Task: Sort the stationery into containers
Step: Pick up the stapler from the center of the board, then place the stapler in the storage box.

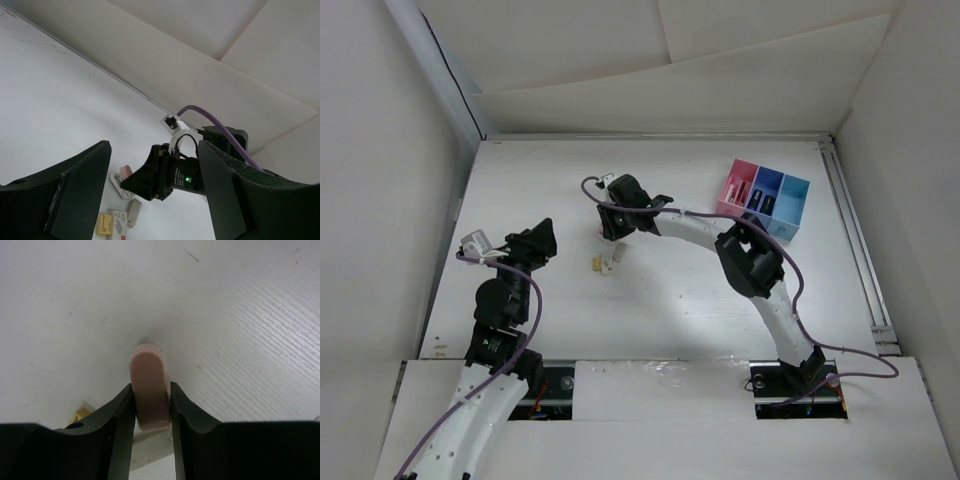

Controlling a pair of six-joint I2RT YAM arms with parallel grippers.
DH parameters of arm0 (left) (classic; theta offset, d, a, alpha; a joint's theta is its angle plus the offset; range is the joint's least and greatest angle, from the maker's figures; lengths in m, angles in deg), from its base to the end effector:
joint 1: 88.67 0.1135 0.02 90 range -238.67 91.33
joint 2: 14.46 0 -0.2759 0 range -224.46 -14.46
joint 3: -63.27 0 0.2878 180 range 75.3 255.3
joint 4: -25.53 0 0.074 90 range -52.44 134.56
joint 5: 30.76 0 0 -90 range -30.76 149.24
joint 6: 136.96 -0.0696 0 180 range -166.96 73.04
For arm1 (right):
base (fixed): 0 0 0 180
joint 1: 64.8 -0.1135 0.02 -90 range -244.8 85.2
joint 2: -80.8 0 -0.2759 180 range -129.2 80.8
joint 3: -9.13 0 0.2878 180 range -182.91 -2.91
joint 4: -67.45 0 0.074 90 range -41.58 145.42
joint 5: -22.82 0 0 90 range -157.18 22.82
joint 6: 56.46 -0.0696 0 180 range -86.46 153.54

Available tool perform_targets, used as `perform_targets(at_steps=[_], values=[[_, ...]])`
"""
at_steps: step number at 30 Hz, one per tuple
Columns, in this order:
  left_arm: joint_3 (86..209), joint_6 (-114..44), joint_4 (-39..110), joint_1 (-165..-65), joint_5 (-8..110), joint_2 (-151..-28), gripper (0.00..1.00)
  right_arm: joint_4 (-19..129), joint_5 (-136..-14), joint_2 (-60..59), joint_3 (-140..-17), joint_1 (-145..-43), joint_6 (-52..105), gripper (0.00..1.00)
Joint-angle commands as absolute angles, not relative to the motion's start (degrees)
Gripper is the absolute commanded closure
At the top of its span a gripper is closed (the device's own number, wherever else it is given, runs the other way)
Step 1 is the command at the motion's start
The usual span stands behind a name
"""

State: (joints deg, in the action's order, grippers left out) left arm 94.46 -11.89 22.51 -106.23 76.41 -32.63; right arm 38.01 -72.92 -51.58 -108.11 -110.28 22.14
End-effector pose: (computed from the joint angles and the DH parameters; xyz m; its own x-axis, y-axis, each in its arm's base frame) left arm 0.1714 -0.0327 0.3032 0.2054 -0.6408 -0.7397 0.1659 0.7677 -0.6190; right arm 0.4058 0.4226 0.1416 -0.6325 -0.3627 -0.6843 -0.6471 0.7330 0.2096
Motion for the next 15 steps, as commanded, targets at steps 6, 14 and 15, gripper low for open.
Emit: perform_targets(at_steps=[6,14,15], values=[[94.29,-14.0,15.69,-106.34,68.85,-36.95,0.31,47.23,-67.1,-36.56,-101.97,-106.03,14.3,1.0],[97.62,-17.08,8.91,-106.34,52.67,-52.4,0.31,44.62,-44.99,-15.28,-87.47,-88.67,2.88,1.0],[97.63,-17.08,8.3,-106.95,51.86,-53.21,0.31,44.61,-43.73,-13.79,-84.32,-86.36,1.9,1.0]])
